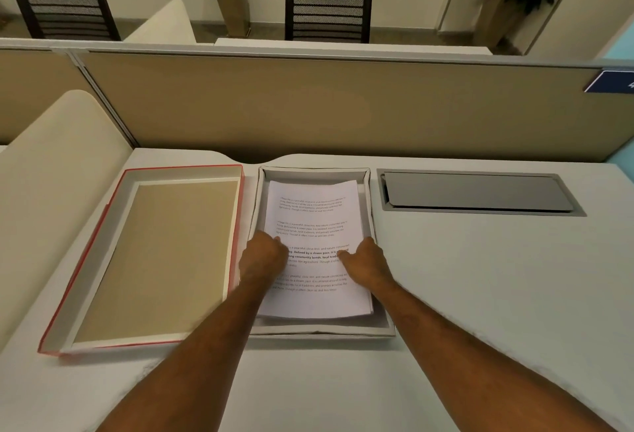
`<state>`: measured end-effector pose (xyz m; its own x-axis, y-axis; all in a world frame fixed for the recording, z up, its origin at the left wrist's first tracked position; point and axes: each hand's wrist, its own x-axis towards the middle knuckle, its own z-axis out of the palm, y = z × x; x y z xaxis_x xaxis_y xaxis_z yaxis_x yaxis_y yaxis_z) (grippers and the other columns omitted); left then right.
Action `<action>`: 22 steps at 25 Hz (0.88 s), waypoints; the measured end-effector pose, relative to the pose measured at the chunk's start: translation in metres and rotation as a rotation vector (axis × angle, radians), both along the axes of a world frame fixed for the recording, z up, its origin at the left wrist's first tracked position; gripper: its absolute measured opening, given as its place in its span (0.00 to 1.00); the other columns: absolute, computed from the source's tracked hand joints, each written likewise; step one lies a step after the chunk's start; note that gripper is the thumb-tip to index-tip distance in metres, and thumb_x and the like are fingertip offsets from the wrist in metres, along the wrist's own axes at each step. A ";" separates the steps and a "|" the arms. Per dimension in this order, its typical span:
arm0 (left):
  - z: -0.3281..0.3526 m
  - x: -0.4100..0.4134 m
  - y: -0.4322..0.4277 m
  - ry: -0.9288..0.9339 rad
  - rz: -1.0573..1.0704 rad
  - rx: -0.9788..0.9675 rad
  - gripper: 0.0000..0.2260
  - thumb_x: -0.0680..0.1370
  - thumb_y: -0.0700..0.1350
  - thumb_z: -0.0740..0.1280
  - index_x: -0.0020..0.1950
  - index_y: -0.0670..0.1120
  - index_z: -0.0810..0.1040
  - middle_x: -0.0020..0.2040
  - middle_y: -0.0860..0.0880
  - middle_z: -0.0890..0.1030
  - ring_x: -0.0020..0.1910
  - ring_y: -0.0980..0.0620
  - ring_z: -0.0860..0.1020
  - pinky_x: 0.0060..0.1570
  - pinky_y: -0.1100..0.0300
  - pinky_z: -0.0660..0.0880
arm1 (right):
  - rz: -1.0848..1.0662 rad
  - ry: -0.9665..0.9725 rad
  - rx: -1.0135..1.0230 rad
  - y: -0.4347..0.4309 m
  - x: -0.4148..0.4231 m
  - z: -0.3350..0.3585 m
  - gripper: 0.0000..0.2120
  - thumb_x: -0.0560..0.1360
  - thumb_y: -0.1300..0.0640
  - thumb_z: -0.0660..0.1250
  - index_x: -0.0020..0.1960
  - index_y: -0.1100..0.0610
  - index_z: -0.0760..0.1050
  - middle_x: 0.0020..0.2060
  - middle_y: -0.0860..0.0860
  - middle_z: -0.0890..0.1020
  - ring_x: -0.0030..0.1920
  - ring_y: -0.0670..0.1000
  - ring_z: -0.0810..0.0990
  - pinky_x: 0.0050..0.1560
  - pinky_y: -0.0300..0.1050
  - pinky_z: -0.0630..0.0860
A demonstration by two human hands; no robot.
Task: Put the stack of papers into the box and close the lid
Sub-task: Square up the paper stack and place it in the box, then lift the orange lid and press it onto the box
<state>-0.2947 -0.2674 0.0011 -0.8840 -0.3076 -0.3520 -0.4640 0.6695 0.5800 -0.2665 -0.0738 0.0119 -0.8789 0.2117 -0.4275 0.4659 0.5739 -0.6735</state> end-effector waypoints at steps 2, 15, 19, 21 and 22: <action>0.000 0.008 0.003 0.012 0.034 0.065 0.11 0.79 0.51 0.62 0.55 0.45 0.69 0.59 0.44 0.80 0.42 0.50 0.77 0.38 0.56 0.74 | 0.017 0.012 0.020 -0.003 0.006 0.002 0.25 0.75 0.50 0.70 0.66 0.62 0.68 0.63 0.58 0.79 0.59 0.58 0.81 0.53 0.48 0.80; 0.015 0.080 -0.015 0.482 -0.306 -0.245 0.26 0.76 0.59 0.64 0.70 0.49 0.65 0.69 0.47 0.74 0.64 0.45 0.76 0.60 0.49 0.75 | 0.423 0.385 0.599 -0.019 0.043 0.030 0.34 0.74 0.34 0.62 0.70 0.56 0.67 0.66 0.55 0.76 0.63 0.55 0.75 0.65 0.51 0.73; 0.007 0.103 -0.072 0.373 -0.269 -0.428 0.29 0.78 0.63 0.58 0.72 0.46 0.67 0.74 0.44 0.70 0.71 0.42 0.69 0.69 0.45 0.67 | 0.538 0.404 0.499 -0.053 0.065 0.035 0.34 0.73 0.35 0.63 0.71 0.55 0.65 0.67 0.53 0.75 0.64 0.54 0.74 0.66 0.51 0.71; 0.003 0.118 -0.104 0.313 -0.204 -0.481 0.30 0.78 0.64 0.57 0.73 0.46 0.65 0.76 0.44 0.66 0.75 0.42 0.64 0.71 0.42 0.62 | 0.592 0.411 0.461 -0.077 0.076 0.034 0.35 0.73 0.35 0.62 0.72 0.55 0.63 0.70 0.54 0.73 0.67 0.55 0.72 0.69 0.52 0.68; 0.001 0.126 -0.119 0.281 -0.174 -0.507 0.31 0.78 0.64 0.57 0.74 0.47 0.64 0.77 0.44 0.63 0.76 0.42 0.61 0.72 0.41 0.59 | 0.623 0.414 0.450 -0.090 0.081 0.033 0.36 0.74 0.35 0.62 0.73 0.56 0.62 0.71 0.54 0.71 0.69 0.56 0.70 0.70 0.53 0.67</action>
<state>-0.1691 -0.3868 0.0021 -0.9743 -0.2186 0.0547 -0.1982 0.9469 0.2533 -0.1857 -0.1638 0.0452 -0.9569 -0.2876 -0.0392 -0.2540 0.8950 -0.3668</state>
